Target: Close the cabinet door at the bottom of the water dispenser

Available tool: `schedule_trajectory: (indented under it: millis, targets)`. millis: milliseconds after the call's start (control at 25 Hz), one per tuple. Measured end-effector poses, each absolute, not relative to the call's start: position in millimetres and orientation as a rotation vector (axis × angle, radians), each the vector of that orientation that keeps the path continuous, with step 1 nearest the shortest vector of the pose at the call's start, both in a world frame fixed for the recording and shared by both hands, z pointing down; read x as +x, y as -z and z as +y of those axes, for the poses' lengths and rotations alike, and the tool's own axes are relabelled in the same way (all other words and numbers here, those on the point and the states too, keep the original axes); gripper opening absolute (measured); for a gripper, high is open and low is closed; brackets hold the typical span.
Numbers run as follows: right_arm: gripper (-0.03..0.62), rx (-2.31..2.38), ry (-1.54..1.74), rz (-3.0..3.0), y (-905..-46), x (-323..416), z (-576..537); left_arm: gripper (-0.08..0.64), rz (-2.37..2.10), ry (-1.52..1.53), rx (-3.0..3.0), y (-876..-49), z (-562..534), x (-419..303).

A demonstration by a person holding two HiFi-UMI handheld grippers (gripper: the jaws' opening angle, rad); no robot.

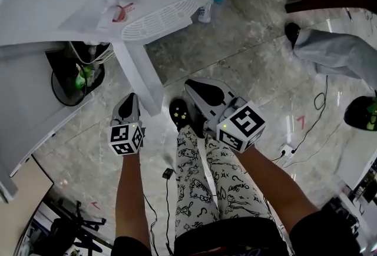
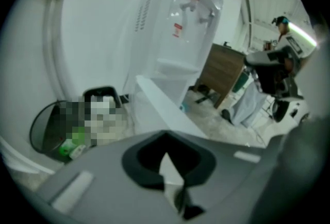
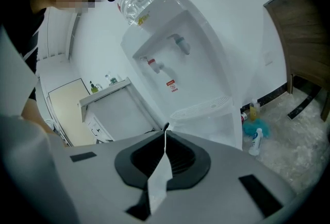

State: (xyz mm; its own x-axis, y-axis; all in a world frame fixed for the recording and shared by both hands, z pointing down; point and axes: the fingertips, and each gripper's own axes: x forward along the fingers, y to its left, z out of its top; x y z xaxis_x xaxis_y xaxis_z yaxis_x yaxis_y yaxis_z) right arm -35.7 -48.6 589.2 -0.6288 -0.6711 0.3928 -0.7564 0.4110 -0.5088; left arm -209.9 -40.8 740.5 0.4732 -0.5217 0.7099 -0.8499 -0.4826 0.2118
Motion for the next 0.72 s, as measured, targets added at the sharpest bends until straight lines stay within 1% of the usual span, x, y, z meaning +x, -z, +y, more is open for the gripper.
schedule_trajectory:
  millis: [320, 520, 720]
  targets:
    - [0.017, 1.447, -1.066, -2.486, -591, -9, -56, -0.005, -1.073, -0.664, 2.159, -748, -65, -120]
    - [0.017, 1.518, -1.05, -2.497, -586, 7, -72, -0.004, -0.976, -0.691, 2.266, -746, -96, -69]
    - [0.017, 1.578, -1.037, -2.506, -580, 23, -89, -0.003, -0.924, -0.729, 2.341, -746, -123, -42]
